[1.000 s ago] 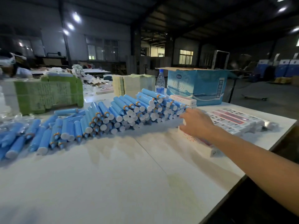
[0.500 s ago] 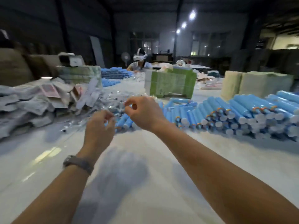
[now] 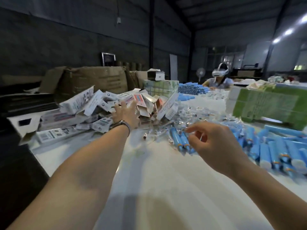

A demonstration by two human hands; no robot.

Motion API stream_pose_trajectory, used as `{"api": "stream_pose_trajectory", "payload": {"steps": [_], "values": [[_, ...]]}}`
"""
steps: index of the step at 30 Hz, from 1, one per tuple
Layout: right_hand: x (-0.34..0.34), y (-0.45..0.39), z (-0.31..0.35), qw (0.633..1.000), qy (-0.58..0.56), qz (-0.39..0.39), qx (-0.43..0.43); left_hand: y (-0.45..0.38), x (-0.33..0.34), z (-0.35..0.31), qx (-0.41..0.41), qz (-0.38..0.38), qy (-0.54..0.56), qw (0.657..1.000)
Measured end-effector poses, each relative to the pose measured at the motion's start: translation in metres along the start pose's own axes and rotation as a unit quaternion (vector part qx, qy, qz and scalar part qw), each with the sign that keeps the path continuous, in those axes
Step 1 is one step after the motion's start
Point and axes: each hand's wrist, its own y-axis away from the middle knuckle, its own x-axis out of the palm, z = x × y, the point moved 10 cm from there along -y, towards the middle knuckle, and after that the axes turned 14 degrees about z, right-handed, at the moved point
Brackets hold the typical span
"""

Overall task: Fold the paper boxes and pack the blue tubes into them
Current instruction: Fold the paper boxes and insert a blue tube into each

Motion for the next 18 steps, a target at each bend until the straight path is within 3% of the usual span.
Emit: {"api": "stream_pose_trajectory", "payload": {"steps": [5, 8, 11, 13, 15, 18], "values": [[0.001, 0.004, 0.001, 1.000, -0.005, -0.001, 0.011, -0.015, 0.008, -0.001, 0.022, -0.036, -0.027, 0.999], [-0.004, 0.001, -0.009, 1.000, 0.012, -0.005, 0.023, 0.006, -0.031, -0.002, 0.020, -0.149, 0.015, 0.988], [-0.007, 0.001, -0.019, 0.999, -0.010, 0.000, 0.047, 0.055, -0.090, -0.012, 0.082, -0.258, 0.128, 0.954], [-0.008, 0.000, -0.022, 0.996, -0.051, 0.004, 0.067, 0.092, -0.117, -0.020, 0.134, -0.287, 0.250, 0.915], [-0.007, -0.001, -0.026, 0.991, -0.104, 0.012, 0.087, 0.124, -0.125, -0.023, 0.167, -0.258, 0.422, 0.853], [0.001, 0.004, -0.042, 0.939, -0.315, 0.028, 0.136, 0.155, -0.094, -0.062, 0.214, -0.043, 0.688, 0.693]]}}
